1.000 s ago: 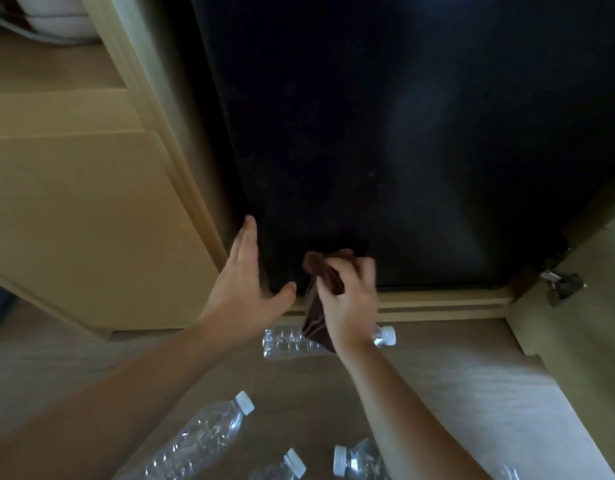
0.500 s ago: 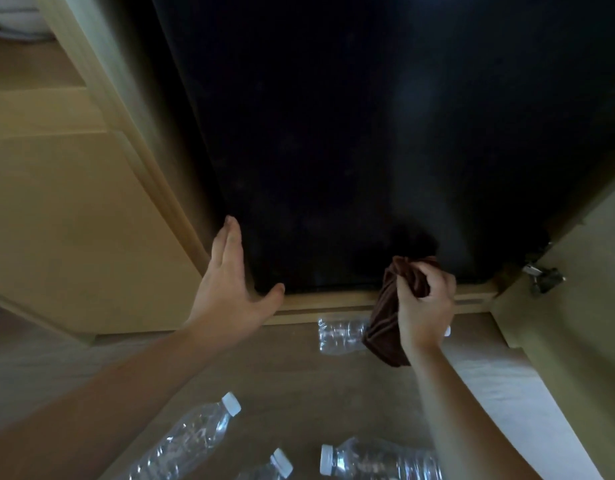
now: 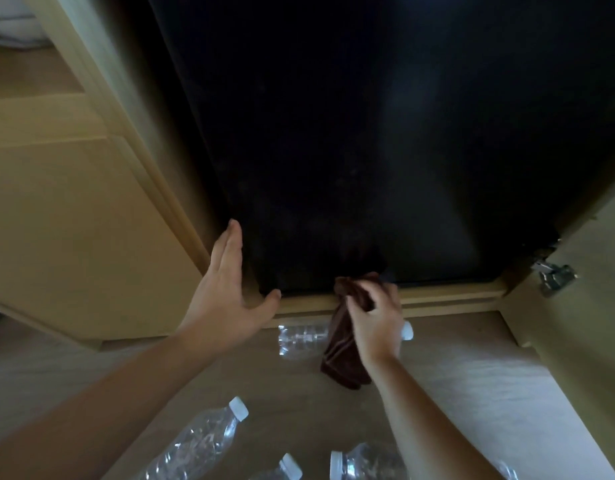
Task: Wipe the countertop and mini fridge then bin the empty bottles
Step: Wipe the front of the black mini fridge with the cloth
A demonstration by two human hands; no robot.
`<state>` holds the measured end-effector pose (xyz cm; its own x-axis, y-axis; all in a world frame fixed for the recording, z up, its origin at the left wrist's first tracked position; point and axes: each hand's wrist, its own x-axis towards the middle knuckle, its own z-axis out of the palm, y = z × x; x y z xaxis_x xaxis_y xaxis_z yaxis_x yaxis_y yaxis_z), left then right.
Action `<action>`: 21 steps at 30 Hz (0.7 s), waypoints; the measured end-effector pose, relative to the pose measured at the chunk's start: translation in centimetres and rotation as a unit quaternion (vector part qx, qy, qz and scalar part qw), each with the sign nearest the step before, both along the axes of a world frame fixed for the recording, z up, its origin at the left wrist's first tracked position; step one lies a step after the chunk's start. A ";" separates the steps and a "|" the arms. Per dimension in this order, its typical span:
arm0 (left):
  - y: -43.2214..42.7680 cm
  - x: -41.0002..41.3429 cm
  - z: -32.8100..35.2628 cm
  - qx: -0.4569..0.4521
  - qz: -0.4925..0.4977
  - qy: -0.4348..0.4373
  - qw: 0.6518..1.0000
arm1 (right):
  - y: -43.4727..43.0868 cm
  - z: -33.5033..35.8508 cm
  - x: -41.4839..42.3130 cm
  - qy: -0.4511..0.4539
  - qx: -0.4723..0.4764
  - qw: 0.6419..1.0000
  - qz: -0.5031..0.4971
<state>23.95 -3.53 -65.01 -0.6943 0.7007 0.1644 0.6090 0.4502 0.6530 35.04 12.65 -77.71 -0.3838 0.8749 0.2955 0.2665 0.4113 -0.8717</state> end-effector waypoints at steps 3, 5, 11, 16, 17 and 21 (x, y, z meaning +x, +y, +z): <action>0.1 0.0 -0.1 -0.006 0.009 0.013 1.000 | 3.6 -0.1 2.5 0.019 -0.080 0.989 -0.119; 0.3 0.1 -0.2 -0.008 0.015 0.024 1.000 | 4.7 0.0 3.2 0.024 -0.106 0.984 -0.144; 0.5 0.2 -0.2 -0.004 0.015 0.014 1.000 | 1.7 0.1 1.0 0.000 -0.089 0.993 -0.079; 0.4 0.0 0.0 0.001 0.016 0.002 1.000 | 1.1 -0.2 0.6 0.010 -0.092 0.995 -0.036; 0.4 -0.1 0.0 -0.001 0.015 0.001 1.000 | 1.6 -0.3 0.9 0.017 -0.099 0.994 -0.047; 0.3 0.0 -0.1 -0.008 0.012 0.012 1.000 | 5.3 0.2 2.1 0.128 -0.198 0.948 -0.212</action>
